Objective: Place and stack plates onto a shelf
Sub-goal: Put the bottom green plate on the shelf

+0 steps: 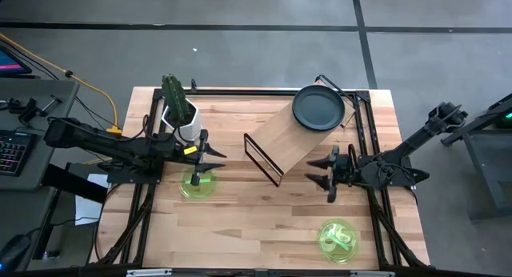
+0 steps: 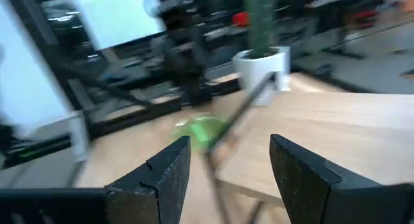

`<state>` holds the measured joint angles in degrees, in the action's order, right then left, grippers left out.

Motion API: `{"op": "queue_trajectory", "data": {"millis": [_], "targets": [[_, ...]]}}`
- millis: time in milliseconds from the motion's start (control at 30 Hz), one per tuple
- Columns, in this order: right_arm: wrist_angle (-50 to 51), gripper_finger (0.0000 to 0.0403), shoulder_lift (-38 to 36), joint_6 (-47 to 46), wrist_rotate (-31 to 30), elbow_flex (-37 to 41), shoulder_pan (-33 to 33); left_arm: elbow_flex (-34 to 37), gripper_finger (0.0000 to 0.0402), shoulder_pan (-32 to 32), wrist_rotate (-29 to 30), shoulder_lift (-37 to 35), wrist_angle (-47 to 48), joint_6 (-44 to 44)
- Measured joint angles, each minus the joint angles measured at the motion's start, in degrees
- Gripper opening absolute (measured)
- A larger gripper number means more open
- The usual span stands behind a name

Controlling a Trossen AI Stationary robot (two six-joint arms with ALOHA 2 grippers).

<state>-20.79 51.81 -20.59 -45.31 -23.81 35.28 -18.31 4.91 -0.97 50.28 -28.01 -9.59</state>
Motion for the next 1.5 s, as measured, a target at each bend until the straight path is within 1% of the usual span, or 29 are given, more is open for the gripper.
{"op": "queue_trajectory", "data": {"millis": [67,133,233,300,333,367,433,567,667,733,800,1100,1233,1500], "targets": [[6.7,0.0195,-0.02,-2.93,4.77,-3.39,0.41,0.0,0.0115,0.0,-0.01,0.02,0.19,-0.07],[18.43,0.0195,0.01,-10.23,7.6,-7.81,1.01,0.0,0.0115,0.0,-0.02,0.0,0.13,-0.1],[38.17,0.0195,2.04,-26.01,10.58,-14.56,2.09,0.0,0.0115,0.01,-0.02,0.02,0.16,-0.1],[49.06,0.0195,4.88,-37.53,14.51,-17.5,3.01,0.0,0.0115,0.0,-0.02,0.02,0.17,-0.08],[52.74,0.0195,6.73,-42.87,17.18,-18.58,3.46,0.0,0.0115,0.02,-0.02,0.02,0.17,-0.08],[55.01,0.0195,8.64,-47.76,20.11,-19.21,3.98,0.0,0.0115,0.0,-0.02,0.02,0.17,0.02],[57.21,0.0195,12.74,-54.48,25.74,-19.36,5.27,0.0,0.0115,0.02,-0.04,0.02,0.17,0.36],[57.77,0.0195,21.39,-62.37,37.17,-19.36,7.12,0.0,0.0115,0.02,-0.04,0.02,0.17,0.44],[57.5,0.0195,26.63,-64.56,44.65,-19.34,7.93,0.0,0.0115,0.02,-0.04,0.02,-0.02,0.43],[56.26,0.0195,29.09,-64.62,47.9,-19.34,8.32,0.0,0.0115,0.02,-0.04,0.02,-0.2,0.42],[56.17,0.0195,30.45,-64.53,49.75,-19.34,8.6,0.0,0.0115,0.02,-0.04,0.02,-0.35,0.4],[56.74,0.0195,32.51,-62.94,48.19,-19.3,8.64,0.0,0.0115,0.02,-0.05,0.02,-0.62,0.36],[55.26,0.0195,32.57,-61.74,48.99,-18.74,8.64,0.0,0.0115,0.02,-0.05,0.02,-0.59,0.36],[52.73,0.0195,32.54,-61.43,51.21,-14.88,8.62,0.0,0.0115,0.01,-0.07,0.02,-0.13,0.4]]}}
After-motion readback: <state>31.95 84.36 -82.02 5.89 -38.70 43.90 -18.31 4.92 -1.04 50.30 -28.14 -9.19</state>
